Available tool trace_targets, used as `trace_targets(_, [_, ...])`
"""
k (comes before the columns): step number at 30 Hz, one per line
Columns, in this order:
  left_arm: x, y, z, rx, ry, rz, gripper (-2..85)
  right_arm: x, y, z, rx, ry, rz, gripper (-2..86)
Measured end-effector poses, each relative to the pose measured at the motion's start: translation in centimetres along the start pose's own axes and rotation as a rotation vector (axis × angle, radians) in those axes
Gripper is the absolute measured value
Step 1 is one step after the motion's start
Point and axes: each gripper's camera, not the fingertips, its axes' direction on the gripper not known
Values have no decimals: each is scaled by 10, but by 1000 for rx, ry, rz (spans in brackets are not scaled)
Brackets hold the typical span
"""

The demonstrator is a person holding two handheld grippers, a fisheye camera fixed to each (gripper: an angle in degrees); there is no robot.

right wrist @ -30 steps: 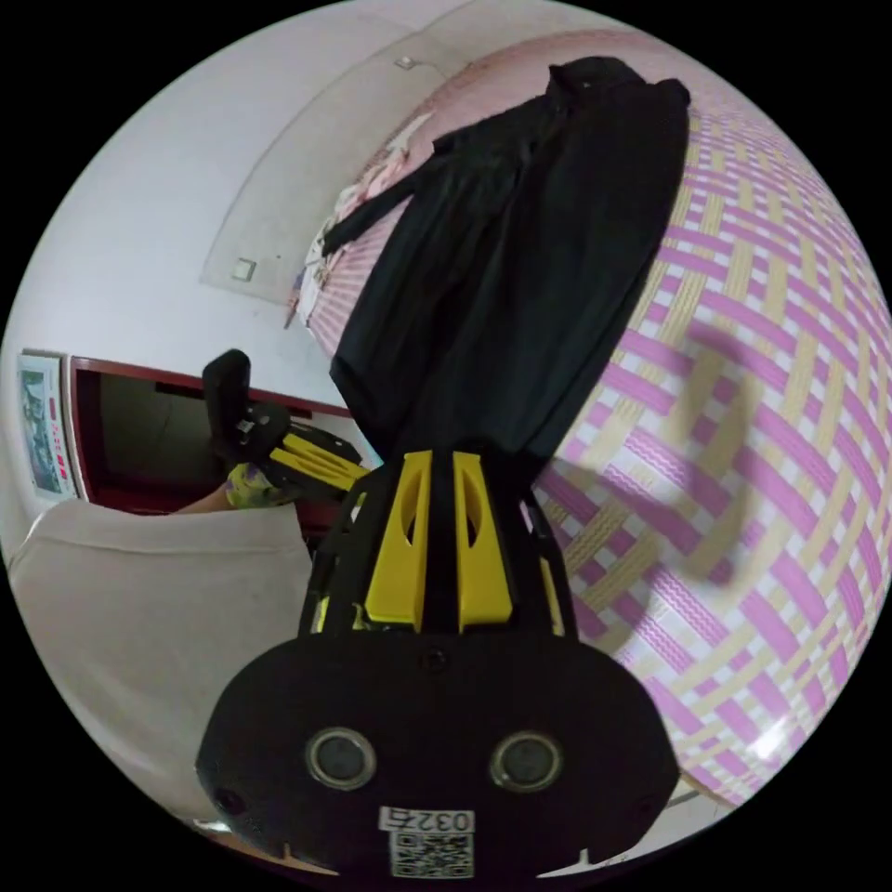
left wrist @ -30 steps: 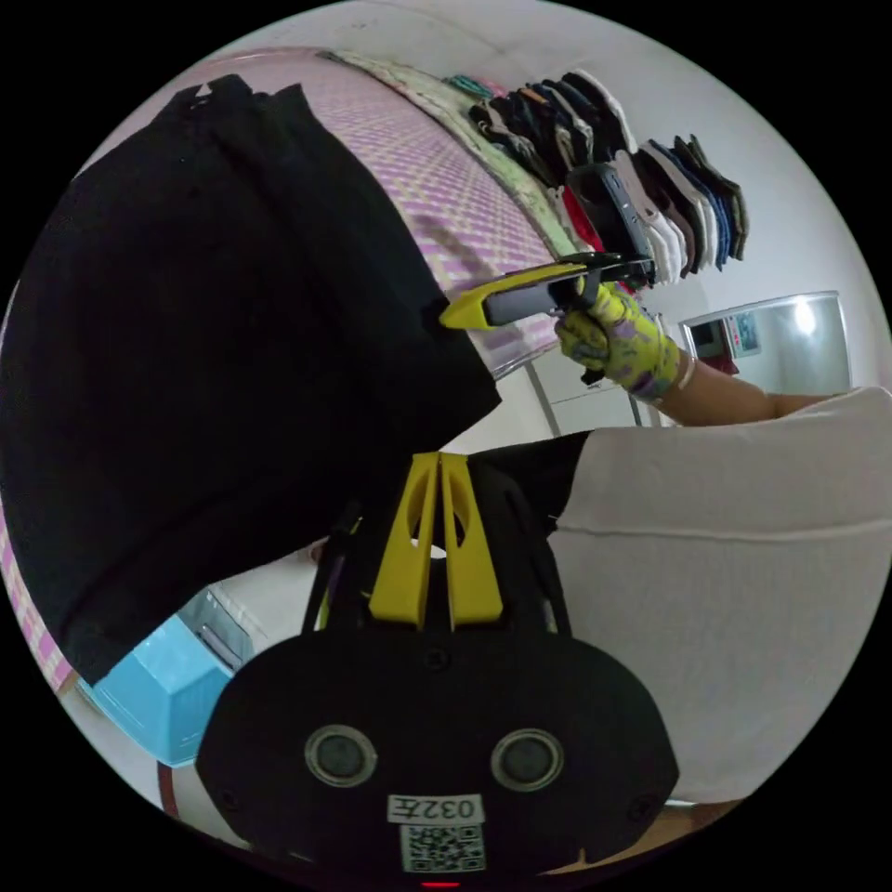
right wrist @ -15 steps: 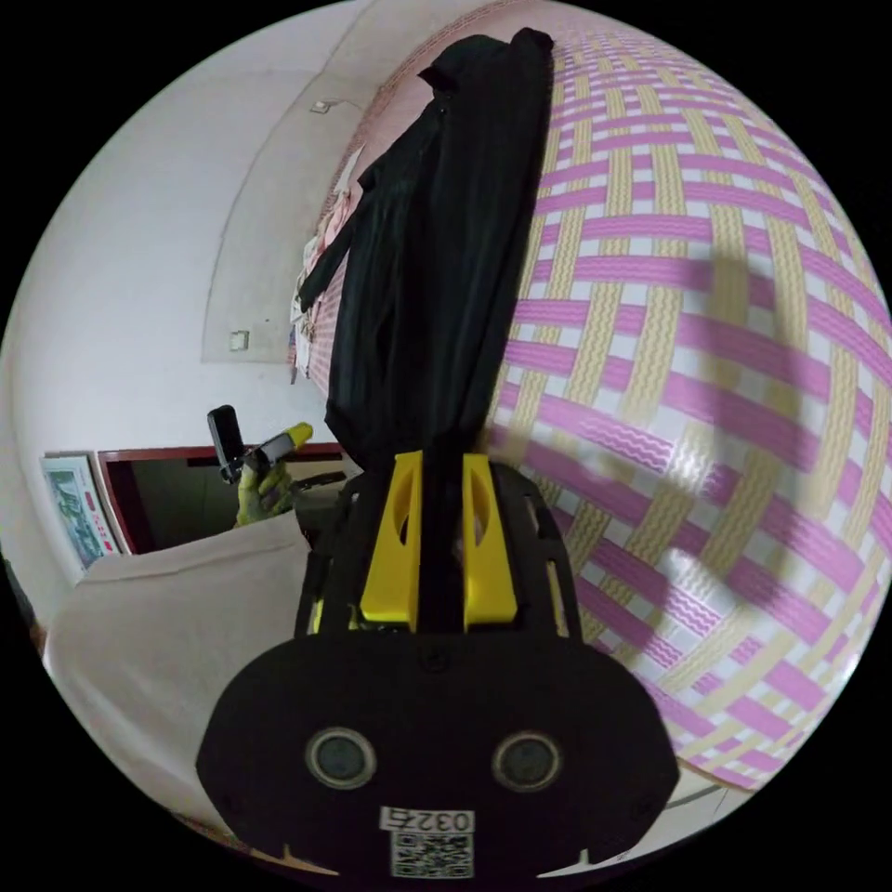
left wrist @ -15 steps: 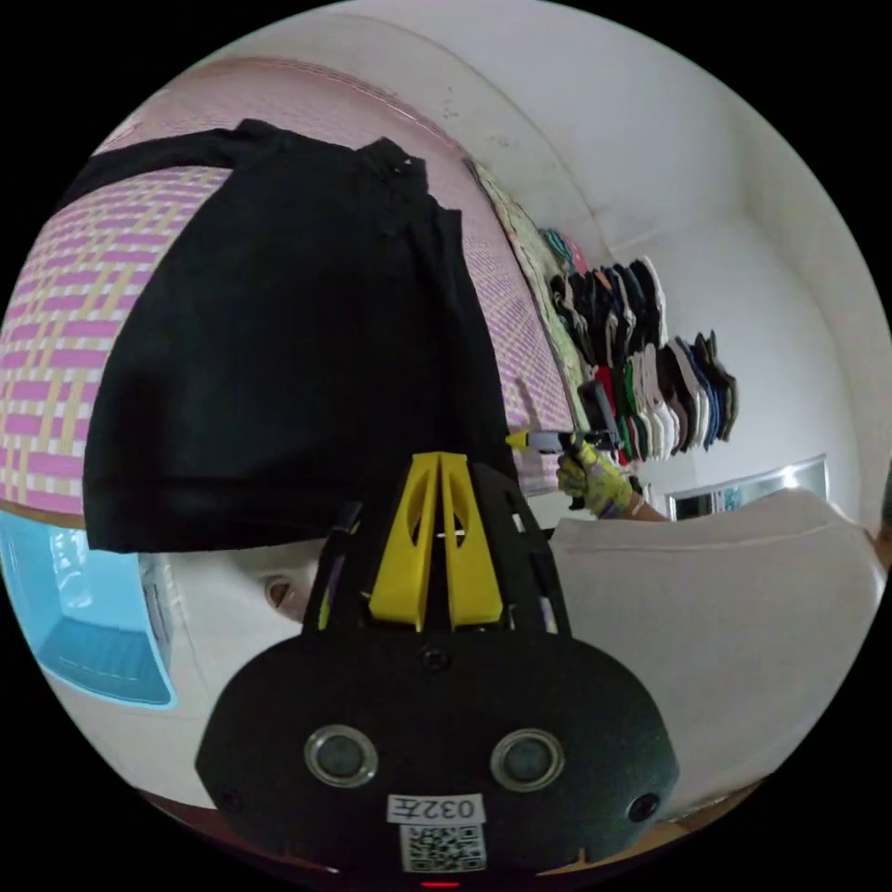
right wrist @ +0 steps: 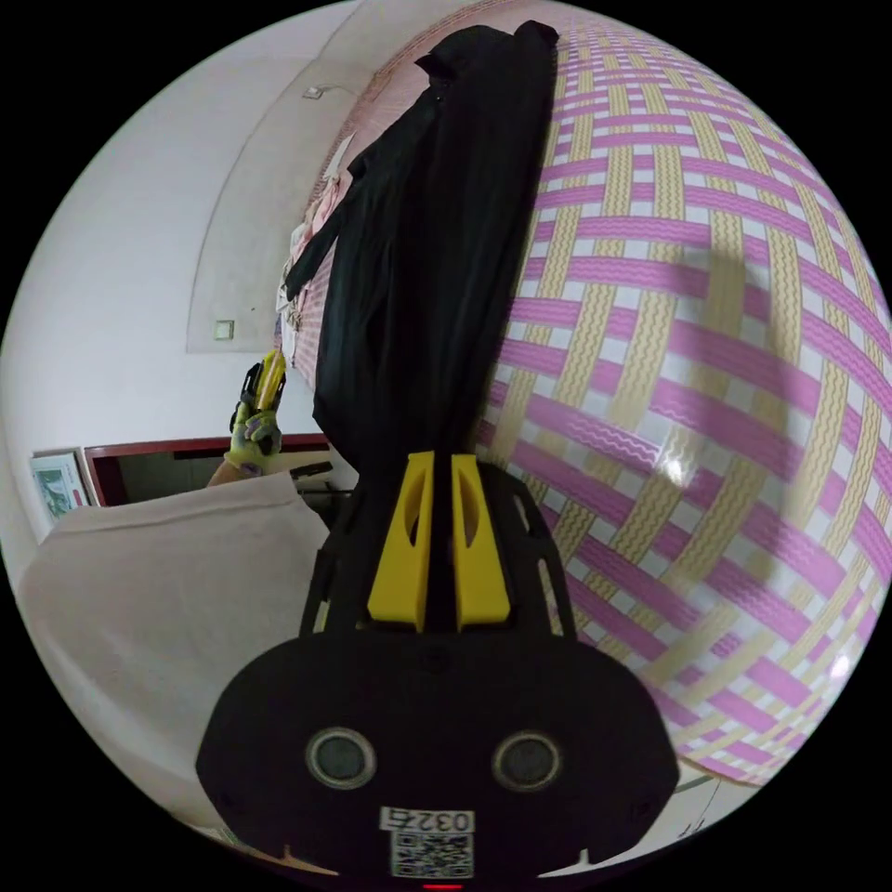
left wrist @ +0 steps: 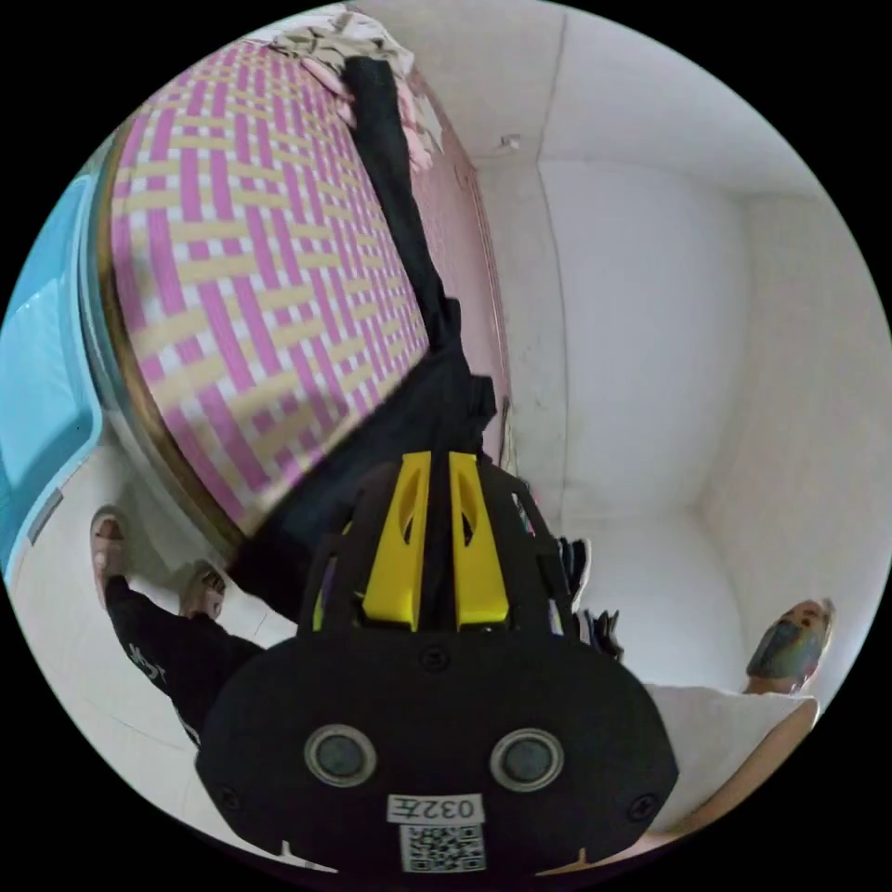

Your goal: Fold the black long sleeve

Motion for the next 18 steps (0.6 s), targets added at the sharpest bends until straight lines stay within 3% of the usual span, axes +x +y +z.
trace_targets(5, [-68, -106, -82, 213, 111, -92, 64, -3, 19, -31, 206, 32, 106, 64])
trace_targets(8, [-94, -184, -129, 323, 70, -74, 64, -5, 35, -51, 348, 27, 175, 57])
trace_targets(14, [-146, -334, -160, 327, 24, -75, 85, -54, 63, -54, 568, 63, 337, 52])
trace_targets(18, [-164, -382, -152, 329, -4, -109, 89, -91, 58, -40, 603, 88, 374, 50])
